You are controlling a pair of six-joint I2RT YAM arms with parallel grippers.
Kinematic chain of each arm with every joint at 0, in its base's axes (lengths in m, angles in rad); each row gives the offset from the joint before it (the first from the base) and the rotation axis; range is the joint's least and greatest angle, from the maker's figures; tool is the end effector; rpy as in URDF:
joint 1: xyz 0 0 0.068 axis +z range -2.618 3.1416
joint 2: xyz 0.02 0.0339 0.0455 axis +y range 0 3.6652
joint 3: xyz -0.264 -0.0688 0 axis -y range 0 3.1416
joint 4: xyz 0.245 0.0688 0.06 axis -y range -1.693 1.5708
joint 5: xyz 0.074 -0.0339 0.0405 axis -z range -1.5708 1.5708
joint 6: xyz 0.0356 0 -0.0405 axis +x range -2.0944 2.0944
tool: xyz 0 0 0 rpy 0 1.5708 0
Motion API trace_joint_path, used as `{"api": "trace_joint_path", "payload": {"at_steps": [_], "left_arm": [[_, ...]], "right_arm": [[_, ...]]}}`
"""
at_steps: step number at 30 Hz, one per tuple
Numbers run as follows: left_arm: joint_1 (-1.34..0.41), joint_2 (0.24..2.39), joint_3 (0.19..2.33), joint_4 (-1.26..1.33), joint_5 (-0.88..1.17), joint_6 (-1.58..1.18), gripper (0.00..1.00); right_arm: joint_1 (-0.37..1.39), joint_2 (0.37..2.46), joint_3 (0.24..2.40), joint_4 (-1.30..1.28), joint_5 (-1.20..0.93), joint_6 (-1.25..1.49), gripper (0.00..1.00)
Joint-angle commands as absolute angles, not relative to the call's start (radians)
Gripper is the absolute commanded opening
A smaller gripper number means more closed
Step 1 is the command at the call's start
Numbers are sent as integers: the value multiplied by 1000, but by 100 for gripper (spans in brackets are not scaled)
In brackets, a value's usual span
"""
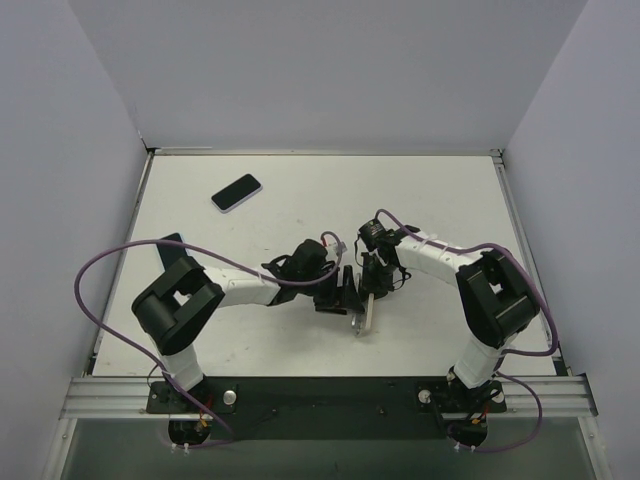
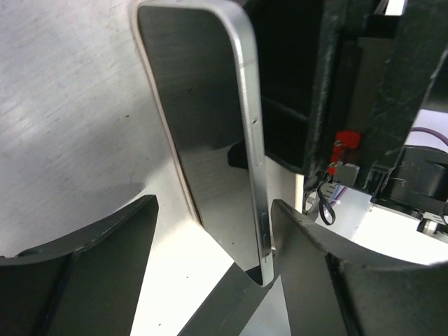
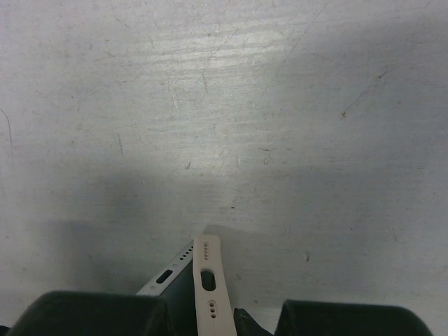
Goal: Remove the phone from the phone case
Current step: Remove the phone case from the phone.
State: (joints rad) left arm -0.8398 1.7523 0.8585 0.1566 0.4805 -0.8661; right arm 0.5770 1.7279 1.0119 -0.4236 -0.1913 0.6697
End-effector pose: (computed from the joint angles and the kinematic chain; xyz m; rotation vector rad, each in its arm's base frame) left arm 0.2188 -0.2686 0.1488 0.2510 2.6370 -1.3025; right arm 0.2738 0.1863 0.1597 0.0721 2.8437 0.5851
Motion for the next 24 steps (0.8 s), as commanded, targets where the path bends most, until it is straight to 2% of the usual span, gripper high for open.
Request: {"api": "trace_joint_path", "payload": {"at_steps": [1, 5, 9, 12, 16, 17, 19, 20, 22, 24], "left_arm": [[-865, 1770, 936, 82, 407, -833, 73], [-871, 1769, 971, 35, 382, -821, 56], [-871, 1758, 999, -54, 350, -795, 44], [-871, 1741, 1008, -74, 339, -782, 42], [-868, 1703, 1035, -121, 322, -761, 36], [-864, 1697, 1040, -127, 319, -758, 28], [-858, 1674, 1052, -146, 318, -756, 21], [-853, 1667, 1057, -150, 318, -758, 11], [-838, 1637, 1046, -144, 316, -767, 3], [-815, 1603, 1037, -129, 330, -778, 0]], "right_arm": [[588, 1778, 988, -451, -198, 677, 12], [588, 1764, 989, -456, -201, 673, 12], [577, 1737, 985, -469, -196, 669, 5], [571, 1706, 982, -479, -192, 669, 0], [566, 1668, 985, -498, -172, 664, 0], [555, 1652, 985, -505, -169, 663, 0], [545, 1638, 986, -506, -167, 660, 0], [537, 1628, 986, -506, -169, 658, 0], [520, 1620, 994, -506, -170, 652, 0], [500, 1612, 1003, -506, -172, 643, 0]]}}
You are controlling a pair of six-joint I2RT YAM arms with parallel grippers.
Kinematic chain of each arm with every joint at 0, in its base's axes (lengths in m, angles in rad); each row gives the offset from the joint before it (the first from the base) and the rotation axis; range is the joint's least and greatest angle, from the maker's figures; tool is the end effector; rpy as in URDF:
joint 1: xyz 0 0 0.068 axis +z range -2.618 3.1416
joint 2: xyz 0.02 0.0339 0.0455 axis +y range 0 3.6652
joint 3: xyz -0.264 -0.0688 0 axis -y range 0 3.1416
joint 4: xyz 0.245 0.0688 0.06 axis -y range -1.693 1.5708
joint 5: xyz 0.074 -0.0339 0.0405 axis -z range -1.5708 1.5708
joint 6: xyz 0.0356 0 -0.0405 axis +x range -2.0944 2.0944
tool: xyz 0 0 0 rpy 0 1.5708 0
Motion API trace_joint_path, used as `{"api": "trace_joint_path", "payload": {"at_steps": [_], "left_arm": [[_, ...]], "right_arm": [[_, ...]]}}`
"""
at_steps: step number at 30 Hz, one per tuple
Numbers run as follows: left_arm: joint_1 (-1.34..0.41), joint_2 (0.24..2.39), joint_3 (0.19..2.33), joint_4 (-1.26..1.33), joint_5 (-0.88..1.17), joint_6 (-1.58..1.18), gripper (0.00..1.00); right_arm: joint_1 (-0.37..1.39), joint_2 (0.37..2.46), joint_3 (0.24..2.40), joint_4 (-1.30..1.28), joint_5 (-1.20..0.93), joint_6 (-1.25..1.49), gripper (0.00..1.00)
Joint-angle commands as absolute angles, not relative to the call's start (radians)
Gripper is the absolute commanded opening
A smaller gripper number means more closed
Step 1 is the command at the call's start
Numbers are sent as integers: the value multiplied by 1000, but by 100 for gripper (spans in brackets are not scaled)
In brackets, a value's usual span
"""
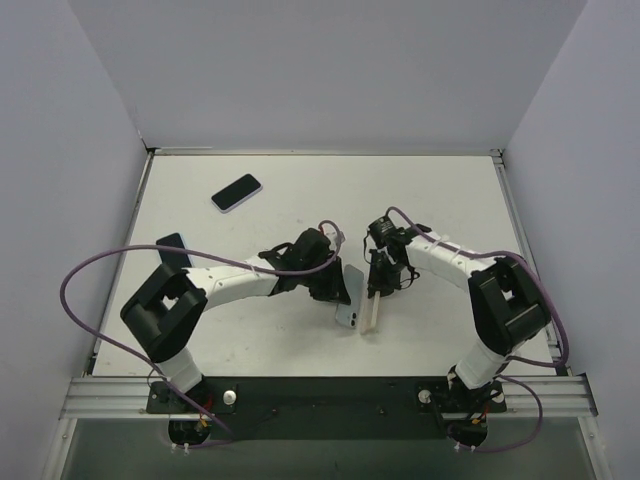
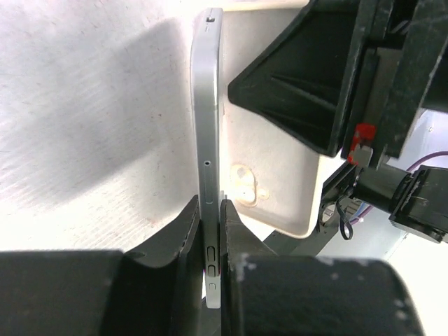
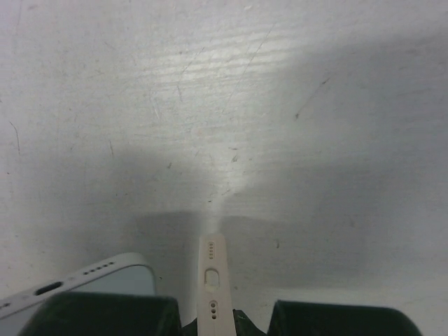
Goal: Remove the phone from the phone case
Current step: Remove the phone case from the phone, then place the phone case at the center of the board.
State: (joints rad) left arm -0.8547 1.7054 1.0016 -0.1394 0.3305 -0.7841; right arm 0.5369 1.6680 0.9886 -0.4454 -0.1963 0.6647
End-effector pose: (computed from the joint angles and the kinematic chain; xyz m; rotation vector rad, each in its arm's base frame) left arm 0.2228 -0.2736 0.1819 0.2649 2.6749 -1.0517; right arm 0.2722 0.1701 0.1707 0.1174 2.8222 0.5914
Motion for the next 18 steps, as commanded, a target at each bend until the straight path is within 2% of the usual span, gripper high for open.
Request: {"api": "trace_joint_path", "payload": {"at_steps": [1, 10, 15, 18], "left_arm": [[-804, 1594, 1035, -124, 340, -787, 0], [-675, 1525, 968, -58, 449, -819, 0], [-643, 1517, 956, -31, 489, -828, 0], [-634, 1513, 959, -26, 494, -830, 0]], "right_arm": [[491, 1612, 1012, -508, -176, 640, 0], [277, 1647, 1152, -470, -261, 609, 0], [111, 1684, 1202, -215, -411, 686, 0], [8, 1759, 1305, -175, -371, 722, 0]]}}
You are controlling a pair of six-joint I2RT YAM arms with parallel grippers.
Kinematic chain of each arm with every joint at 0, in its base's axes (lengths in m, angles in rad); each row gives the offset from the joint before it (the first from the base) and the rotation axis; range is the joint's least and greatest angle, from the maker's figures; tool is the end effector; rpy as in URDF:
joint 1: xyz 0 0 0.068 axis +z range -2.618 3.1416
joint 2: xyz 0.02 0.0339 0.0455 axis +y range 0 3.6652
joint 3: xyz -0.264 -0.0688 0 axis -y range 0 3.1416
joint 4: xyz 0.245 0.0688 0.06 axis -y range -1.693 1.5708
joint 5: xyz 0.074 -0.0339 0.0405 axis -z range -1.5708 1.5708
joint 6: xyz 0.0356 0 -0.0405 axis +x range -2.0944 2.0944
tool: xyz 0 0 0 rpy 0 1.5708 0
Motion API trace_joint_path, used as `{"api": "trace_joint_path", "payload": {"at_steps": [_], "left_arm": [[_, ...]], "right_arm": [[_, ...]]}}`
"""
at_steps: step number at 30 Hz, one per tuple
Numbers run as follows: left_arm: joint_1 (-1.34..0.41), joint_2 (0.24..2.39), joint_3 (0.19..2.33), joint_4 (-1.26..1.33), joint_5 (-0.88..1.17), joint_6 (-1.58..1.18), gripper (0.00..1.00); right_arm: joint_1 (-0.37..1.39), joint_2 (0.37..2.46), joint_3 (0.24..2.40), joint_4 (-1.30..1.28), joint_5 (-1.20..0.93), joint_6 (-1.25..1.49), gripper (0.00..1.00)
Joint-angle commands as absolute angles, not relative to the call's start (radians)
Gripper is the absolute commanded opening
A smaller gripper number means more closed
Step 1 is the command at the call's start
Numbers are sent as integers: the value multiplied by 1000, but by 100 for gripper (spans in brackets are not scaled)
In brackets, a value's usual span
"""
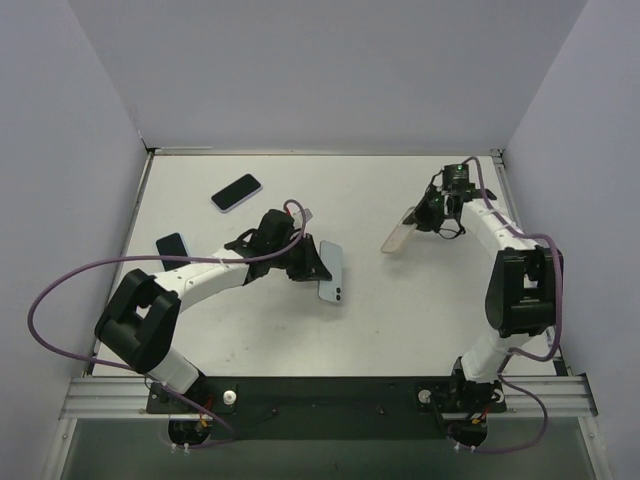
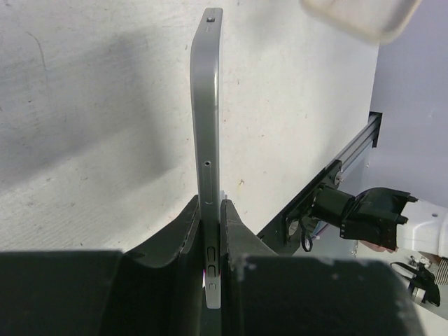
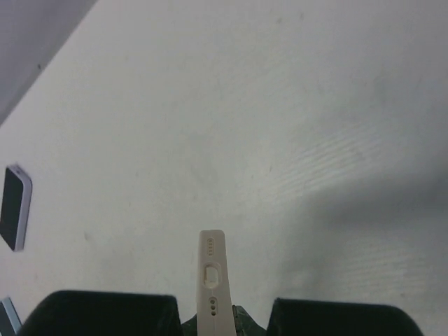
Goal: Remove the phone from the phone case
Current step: Place the phone case at the center of the board.
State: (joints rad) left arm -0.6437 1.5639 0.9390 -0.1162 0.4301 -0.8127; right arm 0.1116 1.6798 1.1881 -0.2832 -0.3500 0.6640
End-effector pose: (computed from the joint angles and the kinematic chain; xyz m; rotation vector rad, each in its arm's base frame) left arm 0.2554 -0.2102 0.2110 0.0292 2.5605 -1.1626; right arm 0.3661 0.0533 0.2380 0.4866 2.3760 0.7804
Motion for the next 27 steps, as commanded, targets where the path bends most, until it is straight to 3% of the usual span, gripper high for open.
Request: {"api": "trace_joint_path", "payload": {"at_steps": [1, 9, 14, 19, 20, 24, 26, 27], "left_arm": [[-630, 1513, 963, -26, 498, -827, 0], [-617, 1517, 1009, -37, 557, -788, 0], [-601, 1537, 1028, -34, 569, -792, 0], [-589, 1572, 1040, 18, 598, -816, 0], [-589, 1575, 1045, 18, 601, -816, 0], [-589, 1586, 1048, 11, 611, -830, 0], [-588, 1585, 1064, 2, 600, -818, 0], [-588, 1585, 1077, -53, 585, -810, 0]], "right_arm": [[3, 1797, 1331, -151, -359, 732, 0], [-222, 1960, 1387, 173, -355, 960, 0], [-226, 2039, 1431, 123, -299, 937, 2], [-216, 2040, 1319, 169, -316, 940, 6], [-216, 2054, 1315, 151, -321, 939, 19], [-216, 2033, 1319, -33, -229, 913, 49], [-218, 1976, 1299, -147, -125, 910, 57], [-222, 1953, 1289, -172, -98, 904, 69]]}}
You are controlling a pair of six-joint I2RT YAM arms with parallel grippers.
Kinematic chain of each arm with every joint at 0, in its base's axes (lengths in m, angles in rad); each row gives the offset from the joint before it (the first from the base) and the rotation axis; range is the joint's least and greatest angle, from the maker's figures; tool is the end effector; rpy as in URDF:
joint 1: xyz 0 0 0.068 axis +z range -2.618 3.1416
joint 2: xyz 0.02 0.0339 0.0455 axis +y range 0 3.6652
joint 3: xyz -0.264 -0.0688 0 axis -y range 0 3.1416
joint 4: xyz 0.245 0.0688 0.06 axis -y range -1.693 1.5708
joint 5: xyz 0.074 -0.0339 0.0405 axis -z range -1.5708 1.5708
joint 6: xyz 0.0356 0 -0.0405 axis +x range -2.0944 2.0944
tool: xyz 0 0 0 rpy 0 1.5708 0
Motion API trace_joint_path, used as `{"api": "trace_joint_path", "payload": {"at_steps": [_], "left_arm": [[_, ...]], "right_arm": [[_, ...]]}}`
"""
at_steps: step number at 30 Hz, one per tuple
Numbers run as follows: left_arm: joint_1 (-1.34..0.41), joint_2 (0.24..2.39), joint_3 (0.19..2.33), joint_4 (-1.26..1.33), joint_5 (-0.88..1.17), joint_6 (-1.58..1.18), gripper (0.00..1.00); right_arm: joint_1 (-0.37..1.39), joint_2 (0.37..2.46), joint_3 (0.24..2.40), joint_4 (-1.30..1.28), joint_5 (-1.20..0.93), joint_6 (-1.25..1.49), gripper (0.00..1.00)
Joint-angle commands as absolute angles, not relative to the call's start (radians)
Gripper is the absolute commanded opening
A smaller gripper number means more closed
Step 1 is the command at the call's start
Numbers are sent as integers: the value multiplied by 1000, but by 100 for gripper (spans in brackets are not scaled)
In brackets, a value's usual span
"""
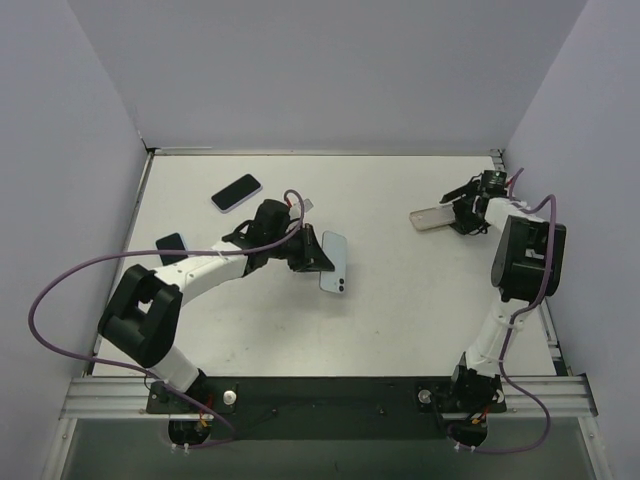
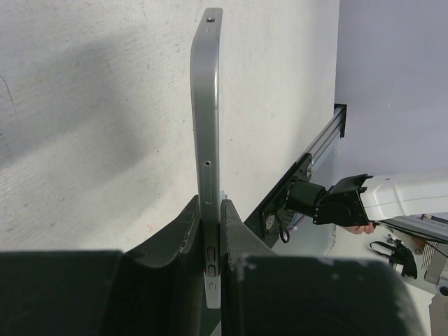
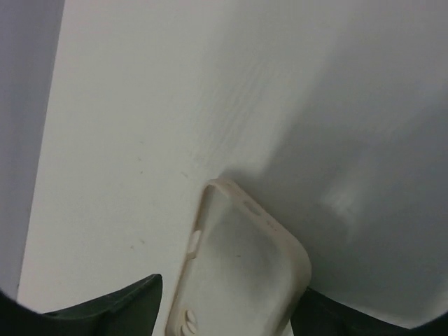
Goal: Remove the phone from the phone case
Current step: Place the phone case at the center of the board, then place the phone at the center of the board.
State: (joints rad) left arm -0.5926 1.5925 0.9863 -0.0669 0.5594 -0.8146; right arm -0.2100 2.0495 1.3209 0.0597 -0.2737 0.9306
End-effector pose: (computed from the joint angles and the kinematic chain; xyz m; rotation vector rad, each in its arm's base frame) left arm 0.2737 -0.2071 0.2222 0.0662 2.5007 -1.3149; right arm 0.4414 -0.0842 0.1623 1.1115 2.0168 0.6884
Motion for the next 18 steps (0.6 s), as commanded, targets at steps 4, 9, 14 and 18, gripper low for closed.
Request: {"api": "trace_joint_path", "payload": {"at_steps": [4, 9, 14, 18], "left_arm": [[-571, 1617, 1137, -101, 563, -788, 0], [-531, 1753, 1259, -66, 609, -811, 0], [-454, 1928, 1391, -16, 658, -821, 0], [-372, 2060, 1446, 15, 724, -816, 0]], "right_arm": [[-222, 1806, 1227, -290, 47, 879, 100], [-218, 1697, 1145, -333, 65, 835, 100], [-122, 1543, 1002, -279, 6, 801, 100], [-57, 1490, 947, -281, -60, 784, 100]]}}
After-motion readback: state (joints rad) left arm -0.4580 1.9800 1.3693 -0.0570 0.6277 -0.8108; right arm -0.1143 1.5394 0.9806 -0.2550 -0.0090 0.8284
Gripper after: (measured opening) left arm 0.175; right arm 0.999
